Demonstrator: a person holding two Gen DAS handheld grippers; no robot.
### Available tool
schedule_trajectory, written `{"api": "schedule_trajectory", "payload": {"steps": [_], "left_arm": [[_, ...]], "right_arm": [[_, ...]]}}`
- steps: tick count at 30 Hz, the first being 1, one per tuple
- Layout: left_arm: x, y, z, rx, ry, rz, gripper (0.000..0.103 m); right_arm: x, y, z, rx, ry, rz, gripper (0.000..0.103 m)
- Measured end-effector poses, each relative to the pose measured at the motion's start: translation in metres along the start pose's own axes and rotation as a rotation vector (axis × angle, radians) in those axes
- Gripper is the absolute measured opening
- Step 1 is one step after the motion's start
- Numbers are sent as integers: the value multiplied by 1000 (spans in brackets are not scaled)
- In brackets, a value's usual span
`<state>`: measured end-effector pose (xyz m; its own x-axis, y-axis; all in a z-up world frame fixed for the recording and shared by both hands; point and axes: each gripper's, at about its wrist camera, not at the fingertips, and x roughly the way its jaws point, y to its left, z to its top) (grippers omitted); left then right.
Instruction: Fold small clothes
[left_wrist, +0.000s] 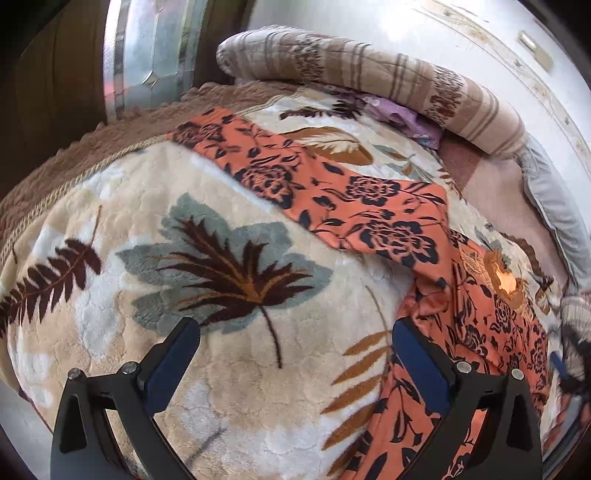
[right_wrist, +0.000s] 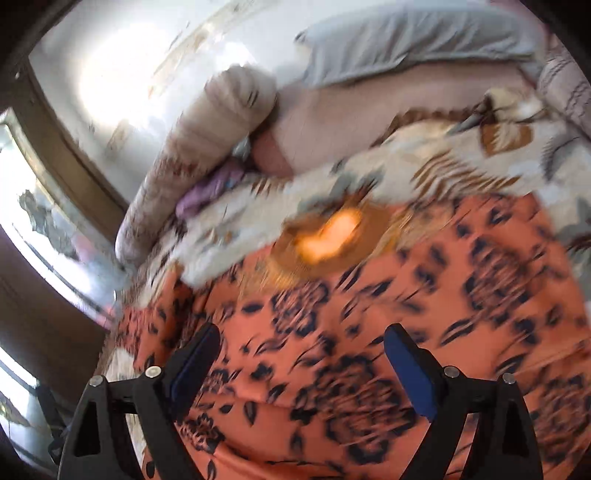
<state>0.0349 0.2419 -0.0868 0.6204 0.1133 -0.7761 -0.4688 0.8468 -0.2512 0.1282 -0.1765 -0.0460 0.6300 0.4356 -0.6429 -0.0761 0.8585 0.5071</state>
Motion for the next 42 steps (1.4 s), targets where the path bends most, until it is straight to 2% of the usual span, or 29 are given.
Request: {"api": "schedule_trajectory", "payload": {"steps": [2, 3, 4, 6, 8, 11, 13, 15, 18, 20, 22, 23, 24, 25, 27, 28, 31, 33, 35, 36, 37, 39, 42], "left_arm": [[-8, -8, -1, 42, -34, 1, 103], [-13, -14, -1, 68, -43, -22, 103], [-18, -21, -1, 90, -41, -54, 103], [-28, -40, -1, 141, -14, -164, 103], [-27, -67, 3, 175, 58, -289, 103], [-10, -107, 10, 150, 200, -463, 103], [8, -132, 16, 127, 270, -514, 103], [30, -149, 20, 105, 318, -510, 101], [66, -167, 21, 82, 378, -444, 87], [91, -174, 18, 69, 431, -397, 82], [103, -175, 14, 76, 438, -342, 70], [104, -174, 15, 88, 421, -322, 68], [103, -175, 17, 100, 405, -295, 57], [103, -175, 18, 117, 403, -250, 30], [106, -173, 21, 133, 408, -183, 0], [105, -169, 24, 112, 406, -204, 0], [93, -160, 32, 92, 346, -196, 0], [91, -156, 31, 72, 359, -234, 0], [93, -151, 28, 55, 402, -273, 16], [92, -149, 27, 52, 402, -267, 43], [89, -146, 26, 49, 377, -253, 61], [85, -140, 27, 41, 361, -265, 62], [93, -149, 26, 42, 394, -271, 62]], "right_arm": [[-18, -31, 12, 59, -59, -42, 92], [-23, -55, 12, 106, -64, -70, 92], [-27, -69, 11, 150, -63, -81, 92], [-43, -95, 6, 220, -86, -31, 92], [-53, -103, -6, 205, -85, -20, 92], [-59, -103, -26, 165, -60, 22, 92], [-63, -102, -36, 146, -51, 57, 92], [-68, -105, -47, 143, -48, 81, 92], [-68, -104, -45, 142, -50, 130, 92], [-72, -103, -44, 130, -61, 143, 92], [-71, -105, -44, 133, -64, 155, 92], [-72, -108, -44, 146, -67, 160, 92], [-72, -113, -43, 170, -69, 169, 92], [-72, -116, -43, 188, -72, 175, 92], [-71, -124, -42, 226, -78, 176, 92], [-70, -126, -42, 237, -80, 176, 92], [-67, -130, -41, 261, -83, 173, 92], [-67, -130, -41, 265, -90, 174, 92], [-67, -131, -40, 272, -92, 174, 92], [-67, -132, -40, 277, -92, 177, 92], [-67, -132, -41, 278, -92, 179, 92], [-67, -132, -40, 277, -92, 184, 92], [-65, -131, -40, 274, -86, 191, 92]]}}
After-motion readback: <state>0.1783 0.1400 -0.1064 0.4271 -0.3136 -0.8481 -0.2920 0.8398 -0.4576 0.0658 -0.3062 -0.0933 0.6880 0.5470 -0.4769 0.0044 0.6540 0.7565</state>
